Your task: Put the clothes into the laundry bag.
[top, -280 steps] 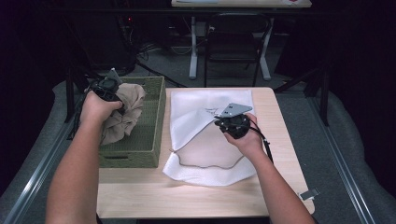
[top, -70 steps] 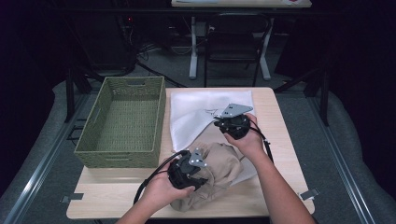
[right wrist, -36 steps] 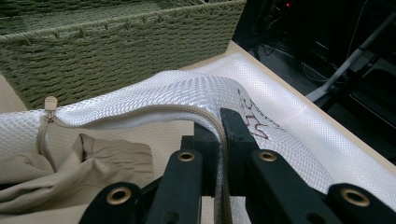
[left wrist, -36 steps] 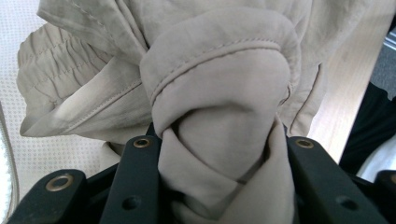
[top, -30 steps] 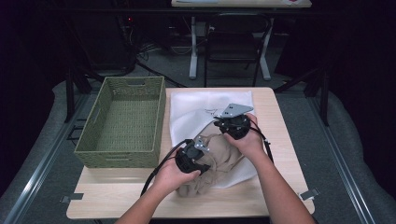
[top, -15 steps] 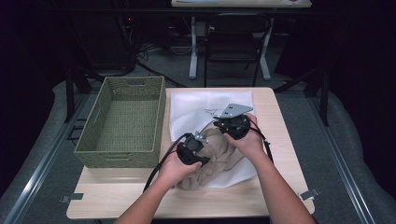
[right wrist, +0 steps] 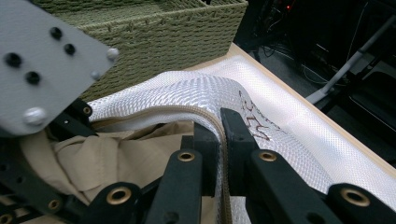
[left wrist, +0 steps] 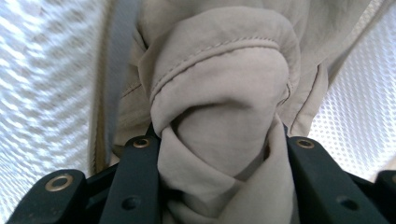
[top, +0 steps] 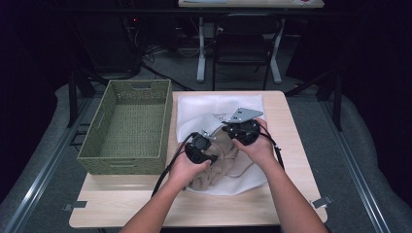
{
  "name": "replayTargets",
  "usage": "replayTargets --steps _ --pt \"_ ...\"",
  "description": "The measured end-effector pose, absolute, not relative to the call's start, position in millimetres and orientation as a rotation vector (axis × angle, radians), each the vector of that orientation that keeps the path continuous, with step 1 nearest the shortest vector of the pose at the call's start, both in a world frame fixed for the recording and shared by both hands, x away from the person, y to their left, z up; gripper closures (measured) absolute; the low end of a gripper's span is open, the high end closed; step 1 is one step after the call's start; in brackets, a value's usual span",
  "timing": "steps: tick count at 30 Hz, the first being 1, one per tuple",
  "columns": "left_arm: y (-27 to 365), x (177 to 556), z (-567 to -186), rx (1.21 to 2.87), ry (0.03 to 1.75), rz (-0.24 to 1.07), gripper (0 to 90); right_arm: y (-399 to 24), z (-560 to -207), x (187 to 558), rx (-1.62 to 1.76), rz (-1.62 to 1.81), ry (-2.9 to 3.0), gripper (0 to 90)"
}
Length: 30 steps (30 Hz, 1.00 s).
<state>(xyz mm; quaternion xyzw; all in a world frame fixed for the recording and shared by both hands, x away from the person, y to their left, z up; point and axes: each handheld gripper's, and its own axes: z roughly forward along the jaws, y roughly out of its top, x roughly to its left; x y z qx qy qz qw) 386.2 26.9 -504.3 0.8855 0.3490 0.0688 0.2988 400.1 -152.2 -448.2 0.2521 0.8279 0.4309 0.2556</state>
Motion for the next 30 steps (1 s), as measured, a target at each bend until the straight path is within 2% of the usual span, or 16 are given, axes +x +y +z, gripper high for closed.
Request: replayTargets --steps 30 --pt "19 411 -505 2.244 1.120 0.258 61.7 -148 -450 399 0.669 1.169 2.258 86.4"
